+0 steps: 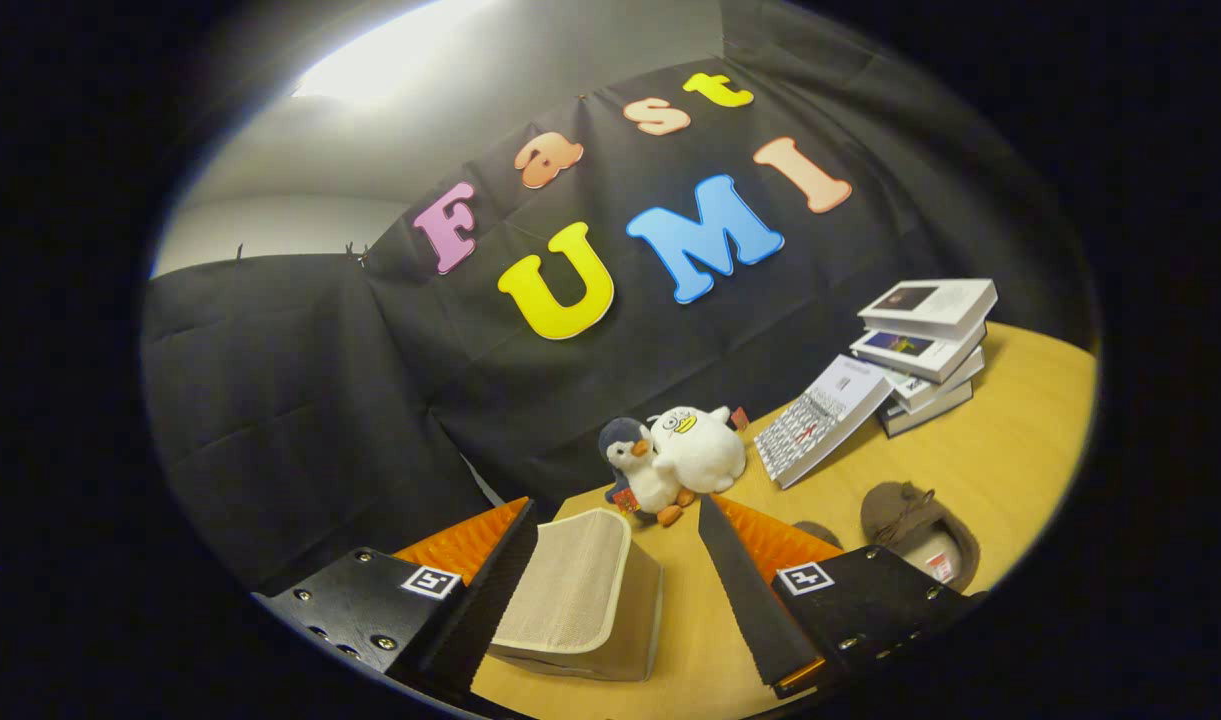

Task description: Open the storage box then place both shoes into the box .Put the left shoe in first, then the right shoe, with the right side of both shoes facing outward in a uniform manner.

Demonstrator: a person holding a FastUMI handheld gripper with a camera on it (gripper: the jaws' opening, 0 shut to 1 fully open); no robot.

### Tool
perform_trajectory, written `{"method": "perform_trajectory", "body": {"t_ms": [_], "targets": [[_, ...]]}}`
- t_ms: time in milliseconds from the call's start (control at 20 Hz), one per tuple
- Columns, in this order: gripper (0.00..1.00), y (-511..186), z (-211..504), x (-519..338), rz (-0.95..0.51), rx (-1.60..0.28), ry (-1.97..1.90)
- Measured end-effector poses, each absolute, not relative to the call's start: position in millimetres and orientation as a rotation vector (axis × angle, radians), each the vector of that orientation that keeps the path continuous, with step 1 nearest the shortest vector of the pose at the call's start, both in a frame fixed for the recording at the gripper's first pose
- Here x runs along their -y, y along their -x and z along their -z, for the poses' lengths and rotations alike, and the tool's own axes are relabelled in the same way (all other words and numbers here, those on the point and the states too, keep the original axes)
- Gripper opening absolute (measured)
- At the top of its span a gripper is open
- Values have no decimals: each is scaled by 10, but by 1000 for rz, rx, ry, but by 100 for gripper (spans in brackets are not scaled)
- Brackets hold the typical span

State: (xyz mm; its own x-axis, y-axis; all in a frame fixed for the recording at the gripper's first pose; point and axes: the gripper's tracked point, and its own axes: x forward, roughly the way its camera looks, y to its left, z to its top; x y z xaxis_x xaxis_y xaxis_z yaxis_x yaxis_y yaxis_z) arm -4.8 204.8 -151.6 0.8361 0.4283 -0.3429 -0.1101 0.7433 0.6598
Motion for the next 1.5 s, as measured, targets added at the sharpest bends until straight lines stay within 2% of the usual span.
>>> {"method": "perform_trajectory", "body": {"t_ms": [600,1100,1350,1500], "targets": [[97,174,2205,-2907,-389,-769,-971],[97,194,2731,-3133,-327,-908,-1241],[97,264,2785,-3308,-345,-972,-1393],[93,293,2766,-3352,-373,-989,-1418]]}}
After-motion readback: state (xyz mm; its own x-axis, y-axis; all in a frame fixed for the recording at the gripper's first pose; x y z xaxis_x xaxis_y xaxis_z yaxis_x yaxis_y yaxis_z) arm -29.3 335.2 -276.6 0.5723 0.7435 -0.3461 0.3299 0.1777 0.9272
